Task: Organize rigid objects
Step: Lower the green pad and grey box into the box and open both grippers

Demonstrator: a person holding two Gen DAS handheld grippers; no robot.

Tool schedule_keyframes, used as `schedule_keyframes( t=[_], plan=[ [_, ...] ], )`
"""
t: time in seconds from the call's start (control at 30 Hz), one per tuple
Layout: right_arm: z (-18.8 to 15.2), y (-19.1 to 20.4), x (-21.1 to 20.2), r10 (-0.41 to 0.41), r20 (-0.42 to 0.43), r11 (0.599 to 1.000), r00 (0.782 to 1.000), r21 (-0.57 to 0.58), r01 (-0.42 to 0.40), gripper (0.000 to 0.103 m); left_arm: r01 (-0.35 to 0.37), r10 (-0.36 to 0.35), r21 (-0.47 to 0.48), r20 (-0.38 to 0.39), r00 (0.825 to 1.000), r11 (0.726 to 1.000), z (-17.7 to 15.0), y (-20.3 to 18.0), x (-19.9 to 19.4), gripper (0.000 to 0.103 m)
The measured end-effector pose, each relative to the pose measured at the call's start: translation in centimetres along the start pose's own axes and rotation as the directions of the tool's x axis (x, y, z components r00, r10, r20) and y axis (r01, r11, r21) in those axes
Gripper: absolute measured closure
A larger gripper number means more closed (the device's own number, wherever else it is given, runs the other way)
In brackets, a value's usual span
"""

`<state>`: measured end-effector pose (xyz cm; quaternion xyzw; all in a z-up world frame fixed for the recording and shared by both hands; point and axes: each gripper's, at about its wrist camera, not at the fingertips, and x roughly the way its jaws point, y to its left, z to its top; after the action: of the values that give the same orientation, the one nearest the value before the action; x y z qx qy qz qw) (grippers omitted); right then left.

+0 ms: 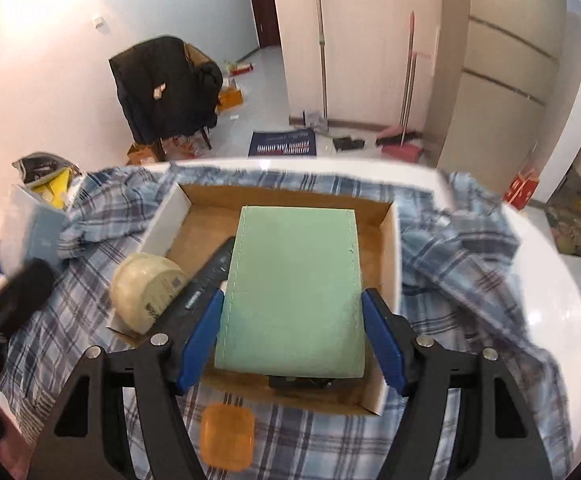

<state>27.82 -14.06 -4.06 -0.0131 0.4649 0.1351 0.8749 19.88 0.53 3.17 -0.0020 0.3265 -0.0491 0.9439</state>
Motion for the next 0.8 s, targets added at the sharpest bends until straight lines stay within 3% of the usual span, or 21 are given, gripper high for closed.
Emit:
schedule_keyframes(
  t=[0.3,0.5,0.63,0.8],
  plan=[
    [-1.1,-0.6,3.1,0.035,-0.101,0.999,0.994,-0.005,-0.036,0.033,0.001,0.0,0.026,-0.064,0.998,1.0,-1.3,-0.7,3.1,0.036],
    [-0.7,-2.0,-0.1,0.054,-0.014,0.998,0.998,0.023,-0.053,0.032,0.009,-0.005,0.05,-0.081,0.997,0.999,-1.7,-1.9,3.5,0.036],
    [-0.4,-2.6,-2.4,-0.05,0.075,0.999,0.996,-0.008,0.05,0.024,0.02,-0.015,0.051,-0.11,0.994,0.998,-0.8,-2.7,4.0,0.036],
    [-0.3,-4.1,-1.9,-0.026,0.044,0.999,0.999,0.029,0.025,0.024,0.094,-0.083,0.035,-0.227,0.97,0.995,-0.3,-3.4,7.4,0.036]
  ],
)
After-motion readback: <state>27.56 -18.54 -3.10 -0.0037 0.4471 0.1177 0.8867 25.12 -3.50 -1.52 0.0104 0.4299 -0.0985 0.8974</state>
